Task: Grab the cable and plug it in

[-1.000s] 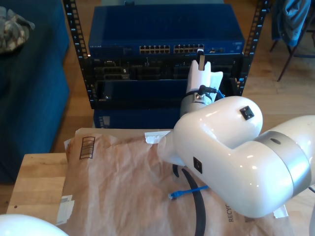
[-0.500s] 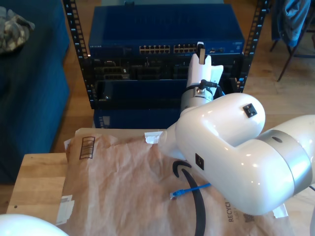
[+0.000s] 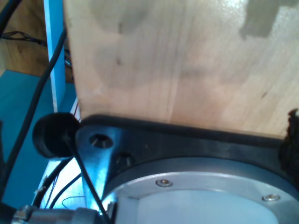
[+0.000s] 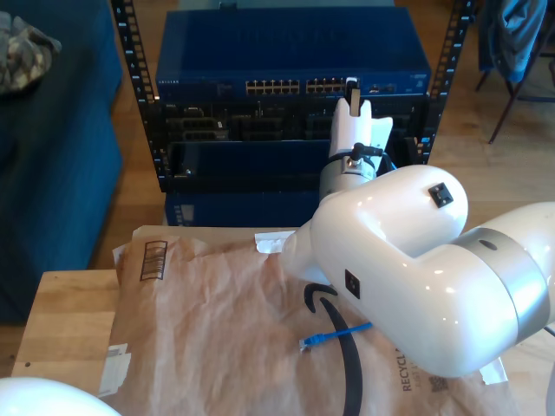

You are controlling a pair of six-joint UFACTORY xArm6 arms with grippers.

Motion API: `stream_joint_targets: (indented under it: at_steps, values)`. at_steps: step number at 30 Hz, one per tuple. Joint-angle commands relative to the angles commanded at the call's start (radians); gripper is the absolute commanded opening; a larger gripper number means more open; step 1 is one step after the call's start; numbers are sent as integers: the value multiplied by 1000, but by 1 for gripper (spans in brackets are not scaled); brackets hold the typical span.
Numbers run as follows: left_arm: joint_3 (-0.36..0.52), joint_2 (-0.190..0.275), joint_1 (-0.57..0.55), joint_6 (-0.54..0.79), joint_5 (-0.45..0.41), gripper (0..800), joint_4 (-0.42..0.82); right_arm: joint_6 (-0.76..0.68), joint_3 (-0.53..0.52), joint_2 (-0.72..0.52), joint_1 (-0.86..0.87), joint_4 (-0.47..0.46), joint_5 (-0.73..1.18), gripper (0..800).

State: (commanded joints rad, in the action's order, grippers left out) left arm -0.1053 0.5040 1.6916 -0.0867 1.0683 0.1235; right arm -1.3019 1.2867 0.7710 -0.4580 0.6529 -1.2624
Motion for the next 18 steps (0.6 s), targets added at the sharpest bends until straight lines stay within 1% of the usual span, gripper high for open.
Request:
stream_joint_targets:
  at_steps: [18]
  values:
    - [0, 0, 0, 0, 0, 800, 0, 0, 3, 3, 17, -2, 0, 1]
